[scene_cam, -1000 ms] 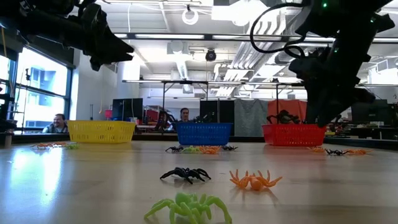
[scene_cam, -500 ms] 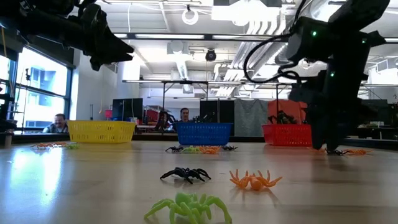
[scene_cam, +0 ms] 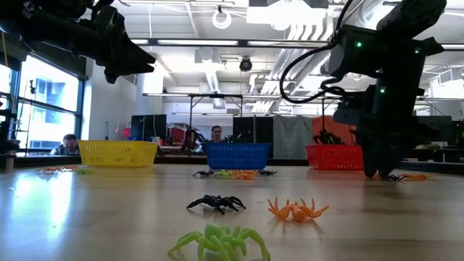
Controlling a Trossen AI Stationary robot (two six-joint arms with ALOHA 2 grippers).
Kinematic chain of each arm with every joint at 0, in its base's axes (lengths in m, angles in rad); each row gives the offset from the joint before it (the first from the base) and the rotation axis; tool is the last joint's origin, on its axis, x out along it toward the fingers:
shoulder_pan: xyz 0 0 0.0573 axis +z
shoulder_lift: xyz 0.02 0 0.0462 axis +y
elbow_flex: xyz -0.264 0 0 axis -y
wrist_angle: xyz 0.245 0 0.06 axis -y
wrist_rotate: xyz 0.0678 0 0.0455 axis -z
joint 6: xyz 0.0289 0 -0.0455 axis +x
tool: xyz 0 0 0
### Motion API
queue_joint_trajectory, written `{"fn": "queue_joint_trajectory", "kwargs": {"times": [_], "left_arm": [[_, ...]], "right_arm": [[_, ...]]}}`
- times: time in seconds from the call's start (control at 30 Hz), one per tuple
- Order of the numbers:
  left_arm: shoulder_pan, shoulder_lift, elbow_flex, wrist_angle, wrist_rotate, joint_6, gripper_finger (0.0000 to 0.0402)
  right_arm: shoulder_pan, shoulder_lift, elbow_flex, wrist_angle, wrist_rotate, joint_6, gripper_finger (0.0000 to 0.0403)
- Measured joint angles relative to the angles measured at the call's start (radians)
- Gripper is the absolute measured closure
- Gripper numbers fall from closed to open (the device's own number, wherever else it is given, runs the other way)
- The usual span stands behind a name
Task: Sort Halloween decoration
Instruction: Put the orange spider toy into the blue basket
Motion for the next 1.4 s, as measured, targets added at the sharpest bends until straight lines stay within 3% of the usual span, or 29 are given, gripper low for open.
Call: {"fn": "queue_joint_trajectory", "kwargs": {"times": [0.27,0.63,1.0,1.27,1.4], "left_arm": [[0.0,0.0,0.0,-0.003,0.0,0.0,0.0266],[0.0,0.0,0.0,-0.006,0.0,0.0,0.0266],[0.0,0.0,0.0,-0.006,0.0,0.0,0.0266],[0.0,0.0,0.0,-0.006,0.0,0.0,0.0266],[0.0,0.0,0.0,-0.006,0.0,0.018,0.0266]], "right_arm": [[-0.001,0.002,0.0,-0.019,0.005,0.016,0.0395],[-0.002,0.011,0.071,-0.075,-0.014,-0.031,0.0402],[-0.023,0.008,0.348,-0.099,0.102,-0.237,0.0403],[-0.161,0.016,0.538,0.002,0.108,-0.499,0.0403],[-0.251,0.057,0.566,0.076,0.044,-0.589,0.0403]]}}
